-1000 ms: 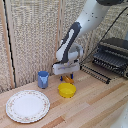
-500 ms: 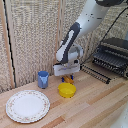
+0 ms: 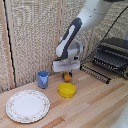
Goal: Please guide your gripper toward the loaf. Carefully hold the bread using your gripper. Position the gripper over the white dish. Gently place the bread on the white dish.
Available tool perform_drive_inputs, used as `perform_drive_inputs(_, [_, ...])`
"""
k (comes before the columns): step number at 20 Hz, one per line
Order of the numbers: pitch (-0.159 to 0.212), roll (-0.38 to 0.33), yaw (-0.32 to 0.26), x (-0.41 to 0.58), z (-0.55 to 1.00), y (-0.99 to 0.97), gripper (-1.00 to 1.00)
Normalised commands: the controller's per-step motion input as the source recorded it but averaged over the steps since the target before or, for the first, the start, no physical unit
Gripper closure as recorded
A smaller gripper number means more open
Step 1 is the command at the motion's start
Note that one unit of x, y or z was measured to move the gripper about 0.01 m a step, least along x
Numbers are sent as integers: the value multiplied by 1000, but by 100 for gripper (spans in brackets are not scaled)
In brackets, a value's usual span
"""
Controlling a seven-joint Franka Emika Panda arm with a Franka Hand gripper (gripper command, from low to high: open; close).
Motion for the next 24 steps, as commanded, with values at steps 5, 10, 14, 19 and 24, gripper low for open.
perform_drive_inputs(5, [-12,8,-88,2,975,462,100])
perform_drive_inputs(10, [-26,-19,-71,0,725,808,100])
perform_drive_inputs(14, [0,-26,-33,37,458,894,100])
perform_drive_inputs(19, [0,-37,0,11,221,949,100])
perform_drive_inputs(24, [0,-30,0,0,103,971,100])
